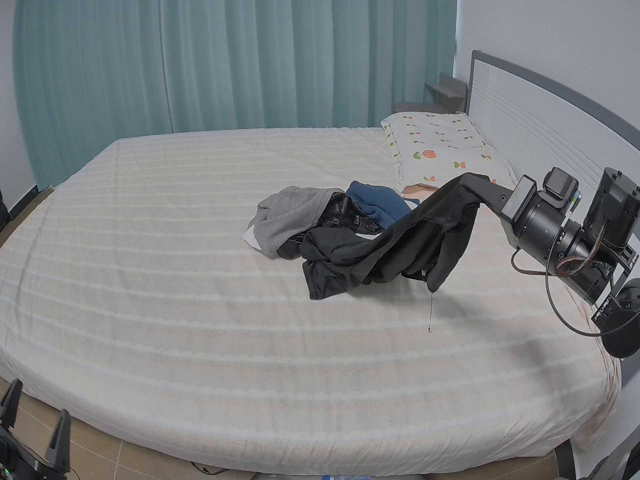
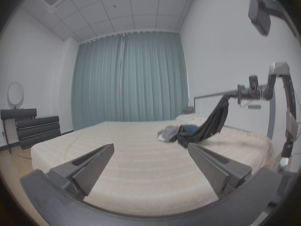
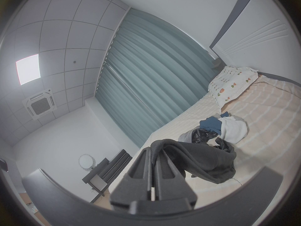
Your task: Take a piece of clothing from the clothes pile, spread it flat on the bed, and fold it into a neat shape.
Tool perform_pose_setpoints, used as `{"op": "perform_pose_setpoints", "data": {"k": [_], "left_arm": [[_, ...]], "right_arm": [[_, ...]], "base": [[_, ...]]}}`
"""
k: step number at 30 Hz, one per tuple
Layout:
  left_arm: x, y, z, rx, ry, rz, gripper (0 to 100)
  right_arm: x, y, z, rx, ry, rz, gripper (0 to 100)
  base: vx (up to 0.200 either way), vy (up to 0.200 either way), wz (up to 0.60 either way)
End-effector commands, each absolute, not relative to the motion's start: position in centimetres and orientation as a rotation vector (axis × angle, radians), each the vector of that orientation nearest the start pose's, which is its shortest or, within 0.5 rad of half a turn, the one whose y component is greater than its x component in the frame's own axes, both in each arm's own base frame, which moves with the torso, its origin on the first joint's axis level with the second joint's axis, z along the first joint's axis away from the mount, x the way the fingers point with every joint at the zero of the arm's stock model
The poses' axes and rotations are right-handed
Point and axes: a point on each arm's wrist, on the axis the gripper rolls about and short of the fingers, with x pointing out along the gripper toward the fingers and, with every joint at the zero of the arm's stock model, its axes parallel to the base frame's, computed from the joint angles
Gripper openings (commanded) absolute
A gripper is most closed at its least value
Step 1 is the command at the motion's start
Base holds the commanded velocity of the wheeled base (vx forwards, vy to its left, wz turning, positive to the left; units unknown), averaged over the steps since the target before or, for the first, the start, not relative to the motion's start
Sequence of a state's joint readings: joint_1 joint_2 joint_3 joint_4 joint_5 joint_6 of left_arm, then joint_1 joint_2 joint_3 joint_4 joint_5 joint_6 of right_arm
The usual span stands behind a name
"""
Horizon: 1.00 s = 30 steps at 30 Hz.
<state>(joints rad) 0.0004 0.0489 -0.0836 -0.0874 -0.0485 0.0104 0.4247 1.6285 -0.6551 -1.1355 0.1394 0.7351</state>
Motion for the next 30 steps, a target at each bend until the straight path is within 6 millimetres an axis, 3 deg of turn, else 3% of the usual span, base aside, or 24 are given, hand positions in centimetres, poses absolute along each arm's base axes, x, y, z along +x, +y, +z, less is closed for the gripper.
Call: {"op": "perform_pose_setpoints", "data": {"k": [1, 2, 4, 6, 9, 12, 13, 16, 21, 26, 27, 30], "left_arm": [[3.3, -0.2, 18.8, 0.093, 0.034, -0.091, 100], [3.7, -0.2, 18.5, 0.091, 0.06, -0.093, 100], [6.6, -0.2, 16.6, 0.106, 0.228, -0.115, 100], [7.6, -0.3, 16.1, 0.12, 0.269, -0.138, 100], [10.4, -1.2, 15.0, 0.132, 0.404, -0.22, 100], [11.8, -1.7, 14.6, 0.137, 0.444, -0.253, 100], [13.6, -2.4, 14.2, 0.142, 0.465, -0.292, 100], [16.5, -3.6, 13.2, 0.153, 0.52, -0.331, 100], [21.6, -6.2, 10.9, 0.129, 0.563, -0.339, 100], [24.0, -9.2, 9.3, 0.068, 0.559, -0.369, 100], [25.1, -11.0, 8.5, 0.056, 0.566, -0.389, 100], [26.7, -13.2, 7.2, 0.076, 0.577, -0.391, 100]], "right_arm": [[26.3, 13.2, 19.9, 0.726, 0.105, 0.614, 0], [26.2, 13.3, 19.9, 0.726, 0.106, 0.617, 0], [26.4, 13.6, 19.9, 0.724, 0.109, 0.63, 0], [26.6, 13.8, 20.4, 0.718, 0.093, 0.638, 0], [26.8, 14.4, 22.5, 0.71, 0.044, 0.665, 0], [26.4, 14.8, 23.8, 0.703, 0.026, 0.686, 0], [26.2, 14.9, 25.2, 0.699, 0.002, 0.697, 0], [26.0, 14.8, 26.8, 0.697, -0.034, 0.707, 0], [24.7, 15.6, 27.6, 0.673, -0.018, 0.729, 0], [24.0, 16.8, 28.0, 0.678, -0.019, 0.741, 0], [23.6, 17.2, 28.5, 0.684, -0.03, 0.758, 0], [23.4, 17.4, 28.9, 0.68, -0.044, 0.77, 0]], "base": [[0.0, 0.0, 0.0], [0.0, 0.0, 0.0], [0.0, 0.0, 0.0], [0.0, 0.0, 0.0], [0.0, 0.0, 0.0], [0.0, 0.0, 0.0], [0.0, 0.0, 0.0], [0.0, 0.0, 0.0], [0.0, 0.0, 0.0], [0.0, 0.0, 0.0], [0.0, 0.0, 0.0], [0.0, 0.0, 0.0]]}}
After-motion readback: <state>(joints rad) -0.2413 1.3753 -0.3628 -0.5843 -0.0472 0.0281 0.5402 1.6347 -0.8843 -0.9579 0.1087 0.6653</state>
